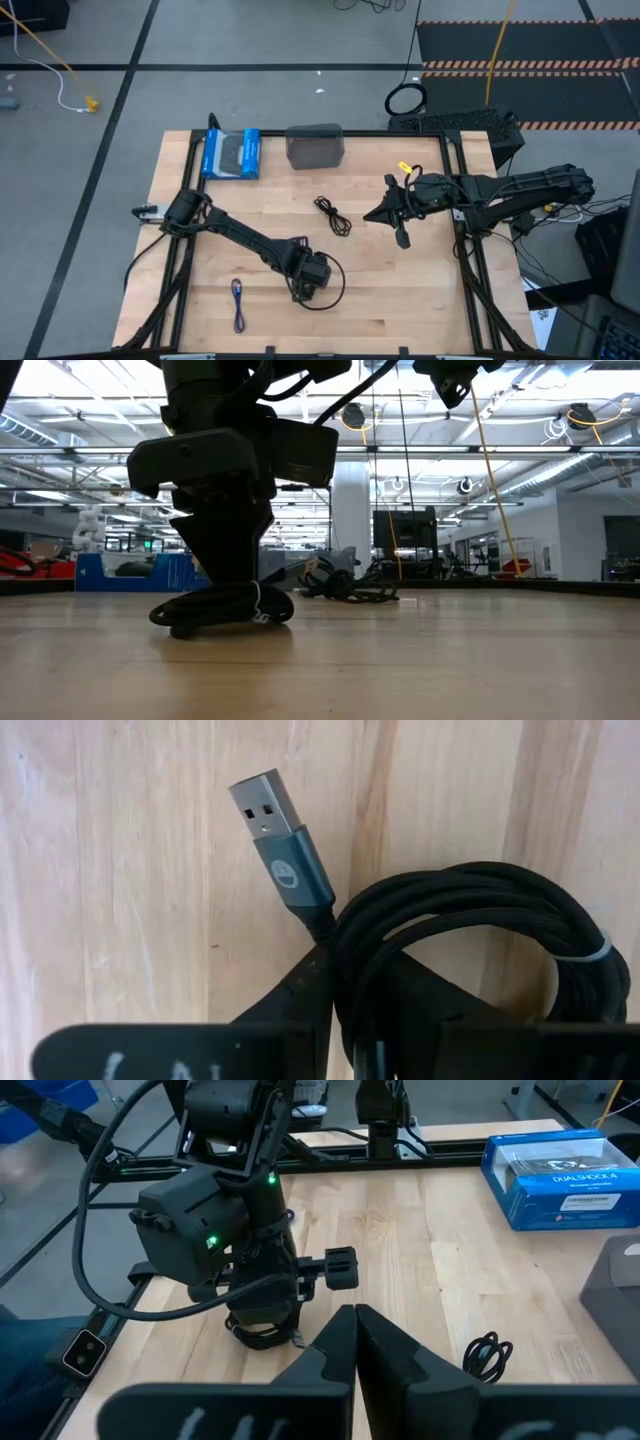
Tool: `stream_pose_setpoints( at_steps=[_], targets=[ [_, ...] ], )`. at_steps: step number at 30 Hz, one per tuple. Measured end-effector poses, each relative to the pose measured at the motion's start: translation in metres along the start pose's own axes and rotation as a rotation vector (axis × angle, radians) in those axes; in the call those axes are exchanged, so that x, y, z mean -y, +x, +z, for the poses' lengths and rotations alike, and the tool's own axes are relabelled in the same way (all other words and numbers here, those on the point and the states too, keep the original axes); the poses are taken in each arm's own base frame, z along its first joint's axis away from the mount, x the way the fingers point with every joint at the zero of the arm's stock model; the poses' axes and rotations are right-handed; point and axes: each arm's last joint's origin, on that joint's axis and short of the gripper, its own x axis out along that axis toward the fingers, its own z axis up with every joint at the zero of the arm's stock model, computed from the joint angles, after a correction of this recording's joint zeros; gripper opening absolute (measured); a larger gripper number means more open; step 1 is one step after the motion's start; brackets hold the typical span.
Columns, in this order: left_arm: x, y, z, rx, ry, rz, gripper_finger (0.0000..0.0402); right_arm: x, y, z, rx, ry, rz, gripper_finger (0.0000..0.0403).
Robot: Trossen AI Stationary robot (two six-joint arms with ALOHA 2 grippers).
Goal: Pick and place USB-C Cables
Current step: Put the bottom black charger cable into the black bin
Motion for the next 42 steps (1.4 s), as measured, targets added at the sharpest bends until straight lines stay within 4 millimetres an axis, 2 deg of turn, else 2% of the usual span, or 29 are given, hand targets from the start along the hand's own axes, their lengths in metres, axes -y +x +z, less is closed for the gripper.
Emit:
stream_pose_setpoints(
  at_steps=[5,13,22,29,35,42],
  targets=[
    [-0.006,-0.008,0.0,-0.001,0.008,0.009,0.007,0.0,0.0,0.0,0.0,-0.001,0.0,0.0],
    [-0.032,-0.054,0.002,0.042,0.022,0.004,0.0069,0.001,0.003,-0.008,-0.02,-0.023,-0.002,0.0],
    [-0.086,-0.12,-0.001,0.171,0.003,0.128,0.0069,0.002,0.004,-0.012,-0.032,-0.111,-0.002,0.0],
    [-0.135,-0.156,-0.004,0.283,-0.064,0.274,0.0069,0.002,0.004,-0.012,-0.036,-0.175,-0.001,0.0],
    [-0.179,-0.162,-0.005,0.289,-0.191,0.361,0.0069,0.002,0.004,-0.012,-0.036,-0.233,0.0,0.0],
    [-0.228,-0.16,0.001,0.327,-0.223,0.433,0.0069,0.002,0.004,-0.014,-0.048,-0.295,0.001,0.0]
  ],
)
